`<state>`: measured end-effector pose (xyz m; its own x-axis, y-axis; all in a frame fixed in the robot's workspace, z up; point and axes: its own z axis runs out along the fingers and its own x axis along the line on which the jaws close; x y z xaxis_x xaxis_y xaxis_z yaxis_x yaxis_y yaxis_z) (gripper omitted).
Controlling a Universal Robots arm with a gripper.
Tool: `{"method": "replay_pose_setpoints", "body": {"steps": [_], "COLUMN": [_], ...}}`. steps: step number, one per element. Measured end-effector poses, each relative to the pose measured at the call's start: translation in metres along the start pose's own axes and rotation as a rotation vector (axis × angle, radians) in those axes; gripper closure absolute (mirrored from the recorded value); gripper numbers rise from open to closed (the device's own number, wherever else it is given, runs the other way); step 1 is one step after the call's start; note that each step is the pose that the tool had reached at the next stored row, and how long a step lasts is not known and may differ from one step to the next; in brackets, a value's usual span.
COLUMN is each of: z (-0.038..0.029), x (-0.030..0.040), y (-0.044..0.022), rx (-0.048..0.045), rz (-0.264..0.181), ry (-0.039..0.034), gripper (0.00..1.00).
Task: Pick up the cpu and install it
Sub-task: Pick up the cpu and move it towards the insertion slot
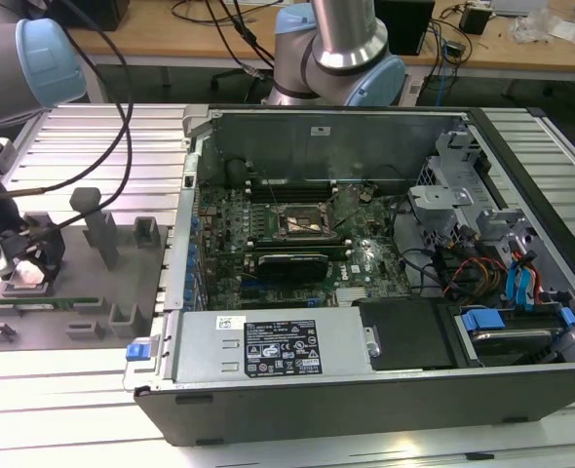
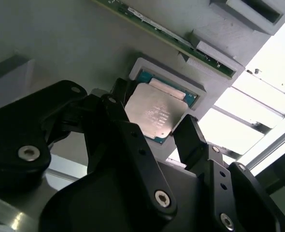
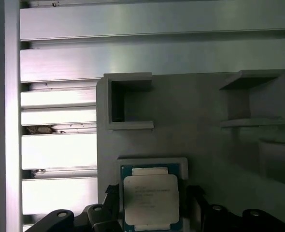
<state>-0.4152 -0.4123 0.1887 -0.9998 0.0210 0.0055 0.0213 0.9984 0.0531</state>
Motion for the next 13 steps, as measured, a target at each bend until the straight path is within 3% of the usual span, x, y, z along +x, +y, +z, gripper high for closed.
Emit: {"method": "replay_pose_setpoints", "body": {"steps": [13], "z": [-0.0002], "x": [0.0017], "y": [0.0], "rx": [0.0001], "rz": [-0.004], "ry": [0.0002], "gripper": [0.34]}}
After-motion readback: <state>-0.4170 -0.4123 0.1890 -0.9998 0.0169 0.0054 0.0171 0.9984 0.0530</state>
